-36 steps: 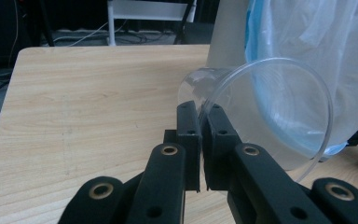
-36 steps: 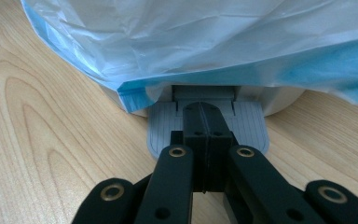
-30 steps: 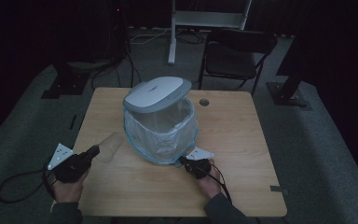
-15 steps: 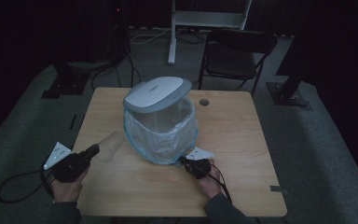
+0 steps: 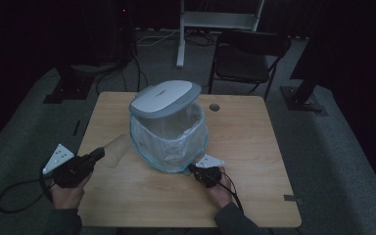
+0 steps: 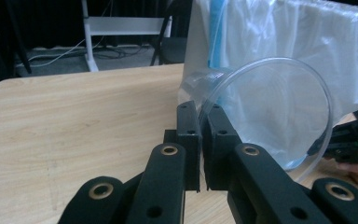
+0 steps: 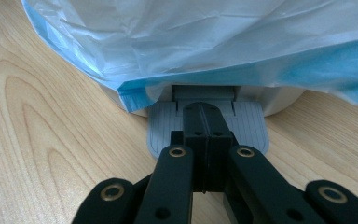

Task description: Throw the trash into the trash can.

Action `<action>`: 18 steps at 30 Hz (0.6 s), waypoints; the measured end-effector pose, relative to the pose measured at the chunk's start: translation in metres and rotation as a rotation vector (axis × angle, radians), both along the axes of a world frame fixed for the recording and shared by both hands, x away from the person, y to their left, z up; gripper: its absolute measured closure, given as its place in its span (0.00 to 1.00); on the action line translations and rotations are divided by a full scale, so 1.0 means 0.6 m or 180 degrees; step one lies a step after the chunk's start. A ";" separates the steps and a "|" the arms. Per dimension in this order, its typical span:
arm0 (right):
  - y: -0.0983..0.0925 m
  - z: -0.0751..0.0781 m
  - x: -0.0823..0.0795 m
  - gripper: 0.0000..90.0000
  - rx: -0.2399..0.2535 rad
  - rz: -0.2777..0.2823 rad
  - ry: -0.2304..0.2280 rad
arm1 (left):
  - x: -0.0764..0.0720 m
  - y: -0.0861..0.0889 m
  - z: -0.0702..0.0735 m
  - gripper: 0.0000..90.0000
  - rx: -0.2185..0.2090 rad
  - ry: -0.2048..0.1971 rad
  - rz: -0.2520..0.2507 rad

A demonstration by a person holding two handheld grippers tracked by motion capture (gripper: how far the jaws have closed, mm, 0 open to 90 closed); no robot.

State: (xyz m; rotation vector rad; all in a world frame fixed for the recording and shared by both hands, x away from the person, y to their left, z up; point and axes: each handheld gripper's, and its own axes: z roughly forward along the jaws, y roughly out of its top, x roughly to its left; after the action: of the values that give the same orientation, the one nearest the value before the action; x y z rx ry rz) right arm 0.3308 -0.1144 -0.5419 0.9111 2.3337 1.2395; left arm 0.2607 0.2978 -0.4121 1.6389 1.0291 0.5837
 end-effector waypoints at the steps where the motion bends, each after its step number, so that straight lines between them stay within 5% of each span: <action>1: 0.000 0.000 0.000 1.00 0.0000 0.0001 -0.0001 | 0.000 0.000 0.002 0.97 -0.0003 -0.0001 -0.0005; 18: 0.000 0.000 0.000 1.00 0.0002 0.0007 -0.0001 | 0.000 0.003 0.036 0.97 -0.0013 -0.0082 -0.0216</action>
State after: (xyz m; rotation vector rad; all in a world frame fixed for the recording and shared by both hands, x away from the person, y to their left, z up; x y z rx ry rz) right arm 0.3309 -0.1145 -0.5419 0.9086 2.3350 1.2411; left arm 0.2605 0.2993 -0.3905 1.6521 0.9515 0.5557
